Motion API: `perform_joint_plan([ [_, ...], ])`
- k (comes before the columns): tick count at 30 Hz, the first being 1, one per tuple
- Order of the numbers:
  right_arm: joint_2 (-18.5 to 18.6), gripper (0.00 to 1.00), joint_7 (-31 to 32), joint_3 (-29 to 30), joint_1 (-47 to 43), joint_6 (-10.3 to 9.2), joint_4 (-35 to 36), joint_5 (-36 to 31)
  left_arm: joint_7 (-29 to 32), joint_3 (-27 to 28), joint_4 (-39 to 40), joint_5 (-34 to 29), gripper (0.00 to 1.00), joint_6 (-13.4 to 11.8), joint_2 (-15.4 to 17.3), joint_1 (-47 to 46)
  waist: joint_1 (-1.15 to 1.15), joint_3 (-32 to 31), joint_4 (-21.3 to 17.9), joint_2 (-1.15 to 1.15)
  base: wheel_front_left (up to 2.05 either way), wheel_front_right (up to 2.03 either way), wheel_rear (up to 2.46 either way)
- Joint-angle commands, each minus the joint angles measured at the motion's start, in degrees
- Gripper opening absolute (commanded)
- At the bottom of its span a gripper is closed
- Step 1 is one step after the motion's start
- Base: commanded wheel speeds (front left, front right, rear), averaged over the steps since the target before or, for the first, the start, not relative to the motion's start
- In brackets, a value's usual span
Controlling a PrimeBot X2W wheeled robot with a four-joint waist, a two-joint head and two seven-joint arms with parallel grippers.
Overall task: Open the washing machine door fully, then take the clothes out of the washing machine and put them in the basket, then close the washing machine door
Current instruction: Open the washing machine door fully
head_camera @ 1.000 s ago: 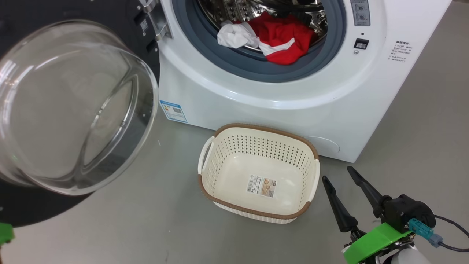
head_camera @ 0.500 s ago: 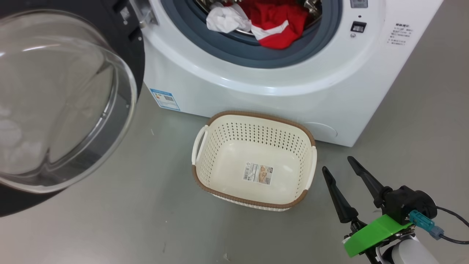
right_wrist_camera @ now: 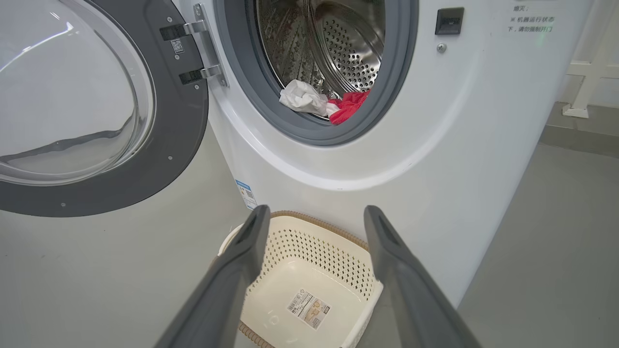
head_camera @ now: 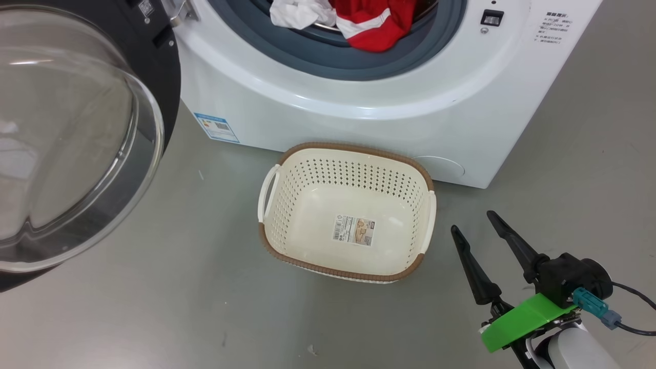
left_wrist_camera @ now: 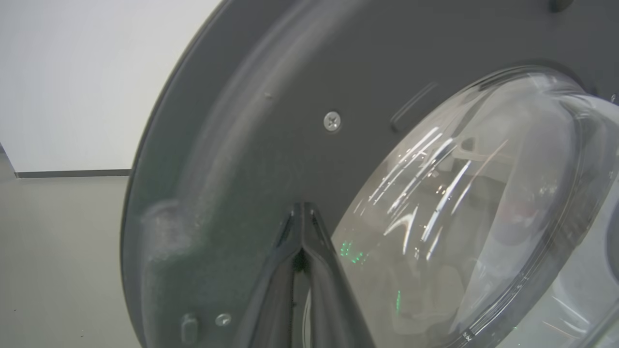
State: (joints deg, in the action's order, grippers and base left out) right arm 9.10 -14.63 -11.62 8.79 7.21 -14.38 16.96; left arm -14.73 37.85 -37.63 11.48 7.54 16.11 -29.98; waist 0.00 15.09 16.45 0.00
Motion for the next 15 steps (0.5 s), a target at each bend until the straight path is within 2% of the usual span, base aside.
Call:
perform_joint_plan([
  [1, 0.1, 1.00, -0.4, -1.0, 1.5, 0.28, 1.3, -0.5, -0.3, 1.5, 1.0, -0.5, 0.00, -0.1, 4.3, -1.0, 0.00, -0.1, 0.1, 0.00, 0.00, 0.00, 0.00],
  [9, -0.5, 1.00, -0.4, -0.7, 0.8, 0.28, 0.8, -0.3, -0.3, -1.7, 1.6, 1.7, 0.00, -0.1, 3.1, 2.4, 0.00, -2.5, 0.8, 0.00, 0.00, 0.00, 0.00],
  [14, -0.8, 1.00, -0.4, -0.6, 0.0, 0.28, 0.8, 0.1, -0.3, -4.6, 4.7, 4.1, 0.00, -0.1, 1.5, 6.5, 0.00, -4.5, 1.1, 0.00, 0.00, 0.00, 0.00],
  [15, -0.9, 1.00, -0.4, -0.6, -0.2, 0.28, 0.8, 0.2, -0.3, -5.2, 5.5, 4.5, 0.10, -0.1, 1.1, 7.4, 0.00, -4.8, 1.2, 0.00, 0.00, 0.00, 0.00],
])
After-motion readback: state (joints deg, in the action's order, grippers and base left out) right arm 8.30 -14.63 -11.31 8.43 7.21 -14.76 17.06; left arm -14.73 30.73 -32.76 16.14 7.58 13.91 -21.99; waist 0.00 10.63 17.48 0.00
